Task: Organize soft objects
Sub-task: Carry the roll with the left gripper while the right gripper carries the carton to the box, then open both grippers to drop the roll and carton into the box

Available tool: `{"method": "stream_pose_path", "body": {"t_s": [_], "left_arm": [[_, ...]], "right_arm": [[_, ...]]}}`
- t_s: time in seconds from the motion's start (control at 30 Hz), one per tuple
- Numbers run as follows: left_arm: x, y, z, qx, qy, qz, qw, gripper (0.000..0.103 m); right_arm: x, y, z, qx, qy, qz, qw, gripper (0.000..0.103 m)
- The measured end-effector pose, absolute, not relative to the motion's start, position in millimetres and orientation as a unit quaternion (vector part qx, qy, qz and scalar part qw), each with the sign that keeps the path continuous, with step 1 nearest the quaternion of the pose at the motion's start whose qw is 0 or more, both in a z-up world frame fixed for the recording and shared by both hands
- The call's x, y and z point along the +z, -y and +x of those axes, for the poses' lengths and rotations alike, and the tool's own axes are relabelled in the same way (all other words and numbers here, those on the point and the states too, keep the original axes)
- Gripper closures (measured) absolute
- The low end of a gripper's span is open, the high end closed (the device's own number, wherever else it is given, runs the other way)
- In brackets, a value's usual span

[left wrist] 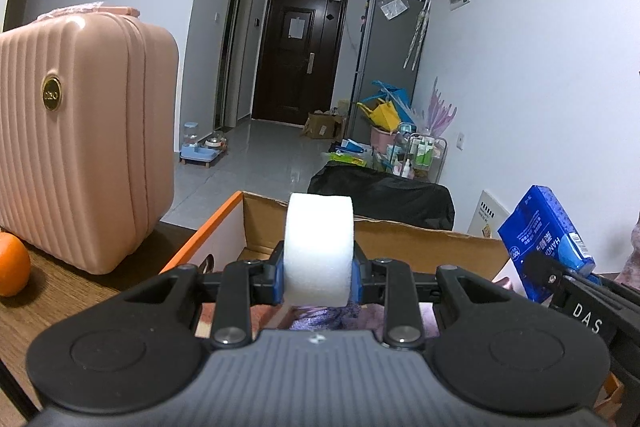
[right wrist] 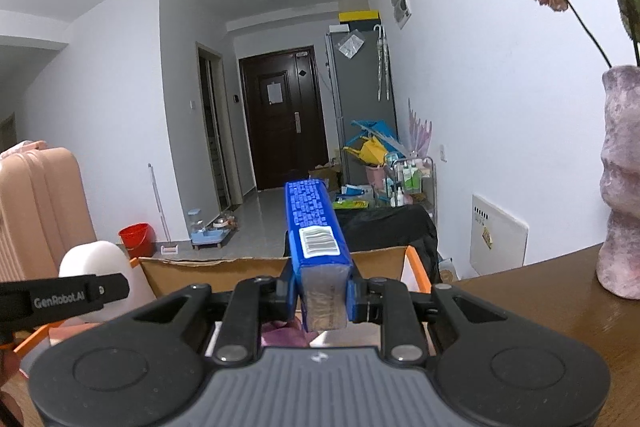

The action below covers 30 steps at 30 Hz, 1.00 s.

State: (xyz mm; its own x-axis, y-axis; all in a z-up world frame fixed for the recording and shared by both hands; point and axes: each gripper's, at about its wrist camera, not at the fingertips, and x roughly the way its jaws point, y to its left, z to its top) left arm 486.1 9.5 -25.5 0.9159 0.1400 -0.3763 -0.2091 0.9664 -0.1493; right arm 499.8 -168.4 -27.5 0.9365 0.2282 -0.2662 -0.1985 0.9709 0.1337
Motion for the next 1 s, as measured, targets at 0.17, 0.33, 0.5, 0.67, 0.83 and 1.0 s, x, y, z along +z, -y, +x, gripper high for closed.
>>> {"method": "stream_pose_path", "body": {"t_s": [0.17, 0.33, 0.5, 0.67, 0.83, 1.0], "left_arm": [[-29.6, -14.7, 490.7, 0.092, -0.187, -0.092, 0.974, 0.074], [-30.6, -12.5, 489.9, 0.093, -0.188, -0.089, 0.974, 0.074], [-31.8, -12.1, 489.8, 0.093, -0.188, -0.087, 0.974, 0.073], [-30.8, -14.8, 490.0, 0.094, -0.187, -0.092, 0.973, 0.069], [-30.3, -17.5, 487.4, 0.102, -0.183, -0.096, 0.973, 0.052], [-29.2, -18.4, 484.8, 0.111, -0.176, -0.095, 0.973, 0.037]], "right_arm": [[-27.2, 169.3, 508.0, 0.106, -0.144, 0.051, 0.982, 0.081], [-30.4, 162.5, 507.8, 0.106, -0.148, 0.043, 0.982, 0.081], [-30.0, 159.7, 509.0, 0.11, -0.152, 0.039, 0.981, 0.08], [-28.6, 160.2, 509.6, 0.113, -0.157, 0.034, 0.98, 0.077], [-28.9, 162.4, 508.8, 0.114, -0.153, 0.039, 0.981, 0.066], [-29.1, 163.3, 504.8, 0.114, -0.144, 0.041, 0.982, 0.047]]}}
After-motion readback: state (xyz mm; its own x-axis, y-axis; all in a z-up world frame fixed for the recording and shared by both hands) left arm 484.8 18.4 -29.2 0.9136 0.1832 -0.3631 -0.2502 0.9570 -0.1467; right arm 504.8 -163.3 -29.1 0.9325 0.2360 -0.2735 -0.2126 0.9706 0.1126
